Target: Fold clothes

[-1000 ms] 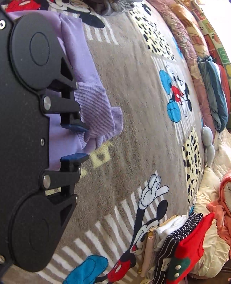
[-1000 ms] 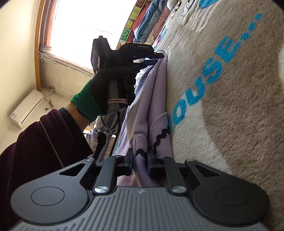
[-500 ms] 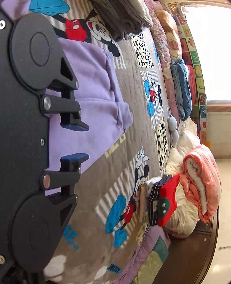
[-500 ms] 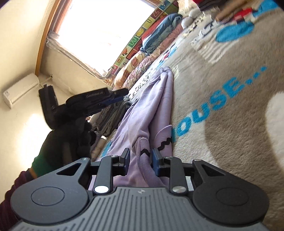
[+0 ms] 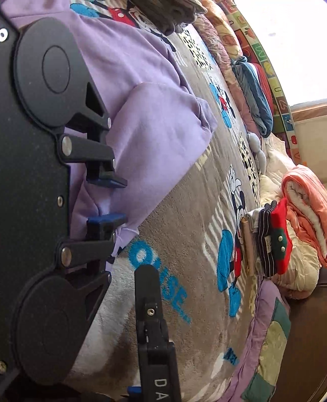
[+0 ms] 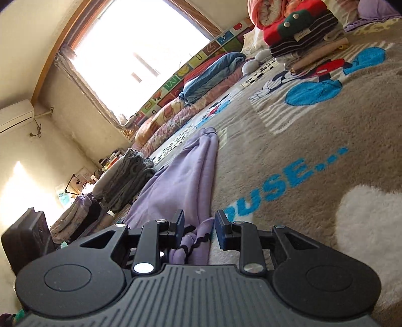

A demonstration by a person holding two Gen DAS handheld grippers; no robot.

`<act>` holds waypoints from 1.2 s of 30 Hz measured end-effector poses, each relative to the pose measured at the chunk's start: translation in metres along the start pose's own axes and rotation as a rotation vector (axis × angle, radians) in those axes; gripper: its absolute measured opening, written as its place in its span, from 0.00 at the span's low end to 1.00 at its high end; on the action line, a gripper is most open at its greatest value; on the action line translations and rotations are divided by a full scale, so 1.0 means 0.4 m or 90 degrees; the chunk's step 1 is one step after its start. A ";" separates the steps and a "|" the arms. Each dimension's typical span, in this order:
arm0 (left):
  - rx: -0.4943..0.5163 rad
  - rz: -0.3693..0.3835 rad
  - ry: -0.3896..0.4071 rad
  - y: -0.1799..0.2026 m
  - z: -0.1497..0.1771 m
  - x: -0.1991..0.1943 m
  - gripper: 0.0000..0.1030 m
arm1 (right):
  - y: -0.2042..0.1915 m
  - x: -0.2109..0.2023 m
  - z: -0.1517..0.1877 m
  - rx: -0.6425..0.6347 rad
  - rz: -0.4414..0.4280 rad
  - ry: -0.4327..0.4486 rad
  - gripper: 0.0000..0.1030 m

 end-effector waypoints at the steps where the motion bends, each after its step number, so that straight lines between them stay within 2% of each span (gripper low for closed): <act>1: 0.003 0.001 0.004 0.001 0.003 -0.003 0.19 | -0.004 -0.005 0.004 -0.010 0.002 0.001 0.28; 2: 0.004 0.002 0.008 0.001 0.005 -0.007 0.19 | -0.010 -0.011 0.008 -0.021 0.005 0.003 0.28; 5: -0.063 0.020 0.036 -0.025 0.000 -0.071 0.21 | -0.043 -0.023 0.011 -0.077 -0.002 0.014 0.28; 6: -0.091 0.032 0.046 -0.037 0.006 -0.096 0.38 | -0.051 -0.025 0.013 -0.089 -0.003 0.016 0.28; 8: -0.137 0.033 0.058 -0.062 0.029 -0.147 0.60 | -0.064 -0.030 0.017 -0.104 0.000 0.017 0.28; 12: -0.213 0.018 0.070 -0.133 0.078 -0.231 0.60 | -0.089 -0.040 0.023 -0.138 0.016 0.023 0.29; 15: -0.267 -0.029 0.078 -0.211 0.094 -0.277 0.60 | -0.123 -0.053 0.023 -0.173 0.012 0.033 0.29; 17: -0.326 -0.076 0.088 -0.279 0.108 -0.311 0.60 | -0.145 -0.061 0.023 -0.184 -0.004 0.036 0.39; 18: -0.363 -0.091 0.096 -0.312 0.119 -0.327 0.60 | -0.159 -0.065 0.024 -0.192 -0.013 0.034 0.49; 23: -0.547 -0.185 0.108 -0.478 0.229 -0.404 0.61 | -0.239 -0.069 0.047 -0.229 -0.082 0.004 0.57; 25: -0.620 -0.206 0.105 -0.535 0.281 -0.430 0.61 | -0.270 -0.058 0.066 -0.237 -0.118 -0.027 0.64; 27: -0.702 -0.231 0.112 -0.590 0.342 -0.463 0.61 | -0.300 -0.045 0.093 -0.249 -0.145 -0.061 0.65; 31: -0.820 -0.253 0.131 -0.657 0.430 -0.504 0.61 | -0.363 -0.018 0.175 -0.296 -0.171 -0.144 0.70; 36: -0.880 -0.239 0.179 -0.716 0.473 -0.514 0.59 | -0.386 0.017 0.235 -0.333 -0.159 -0.188 0.75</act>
Point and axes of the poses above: each gripper's, at about its wrist camera, not at the fingertips, and x roughly the way its jaws point, y to its right, z to its underside, the point moved 3 cm from there along x, roughly the way its jaws point, and after that the axes turned 4 degrees about y, right-handed, at the moved point
